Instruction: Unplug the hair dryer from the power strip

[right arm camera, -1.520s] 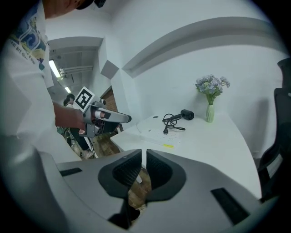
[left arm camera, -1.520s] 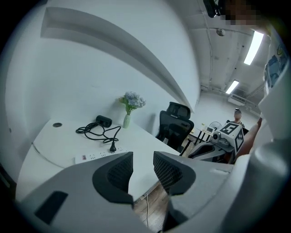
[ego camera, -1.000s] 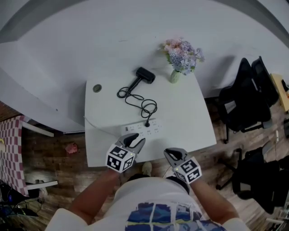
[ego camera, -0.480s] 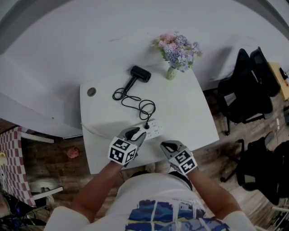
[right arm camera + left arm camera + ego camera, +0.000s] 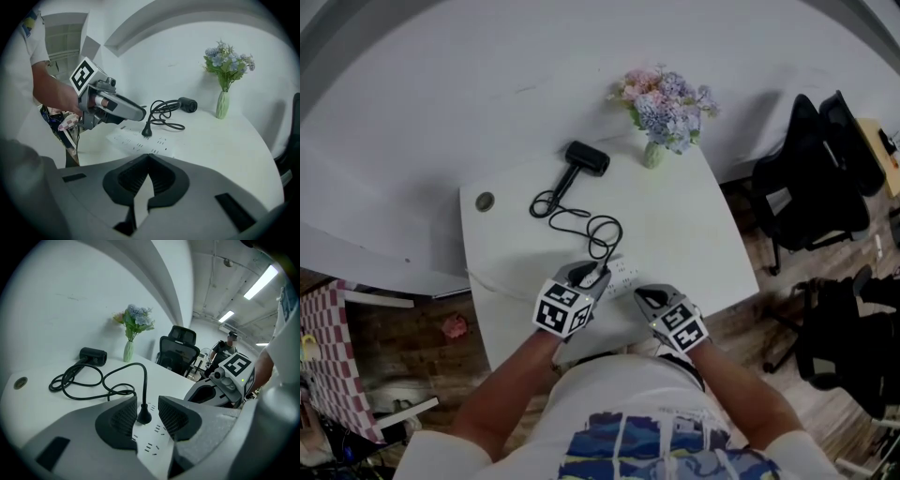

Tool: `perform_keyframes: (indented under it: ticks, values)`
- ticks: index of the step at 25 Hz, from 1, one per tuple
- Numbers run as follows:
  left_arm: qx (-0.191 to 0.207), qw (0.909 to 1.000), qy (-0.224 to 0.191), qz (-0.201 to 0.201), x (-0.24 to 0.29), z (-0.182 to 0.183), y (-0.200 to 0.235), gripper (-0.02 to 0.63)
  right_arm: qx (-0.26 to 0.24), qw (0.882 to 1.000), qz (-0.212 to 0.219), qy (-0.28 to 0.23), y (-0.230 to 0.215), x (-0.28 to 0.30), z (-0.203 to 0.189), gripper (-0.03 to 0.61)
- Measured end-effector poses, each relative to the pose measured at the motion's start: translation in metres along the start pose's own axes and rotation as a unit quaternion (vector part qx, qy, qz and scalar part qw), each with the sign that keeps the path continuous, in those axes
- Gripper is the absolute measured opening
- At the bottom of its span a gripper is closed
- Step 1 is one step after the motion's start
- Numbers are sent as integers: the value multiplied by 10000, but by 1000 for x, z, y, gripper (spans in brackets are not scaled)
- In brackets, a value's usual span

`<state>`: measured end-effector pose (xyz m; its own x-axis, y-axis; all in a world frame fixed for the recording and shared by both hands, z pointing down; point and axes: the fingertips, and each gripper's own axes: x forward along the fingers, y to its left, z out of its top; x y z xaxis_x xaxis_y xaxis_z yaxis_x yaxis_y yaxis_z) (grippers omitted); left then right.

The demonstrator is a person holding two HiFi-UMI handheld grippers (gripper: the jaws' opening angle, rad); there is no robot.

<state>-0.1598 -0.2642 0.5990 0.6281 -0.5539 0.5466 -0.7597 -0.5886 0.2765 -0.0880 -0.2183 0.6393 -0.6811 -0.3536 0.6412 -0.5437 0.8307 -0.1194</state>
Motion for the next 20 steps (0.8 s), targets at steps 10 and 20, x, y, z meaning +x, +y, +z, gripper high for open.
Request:
perform_keyframes:
  ticks: [10, 20]
  values:
    - [-17, 9996, 233, -155, 22, -3, 4, 127, 109, 9999, 105, 68, -10, 19, -1, -2]
    - [-46, 9988, 437, -220, 36, -15, 7, 124, 68, 9998, 133, 89, -12, 25, -4, -3]
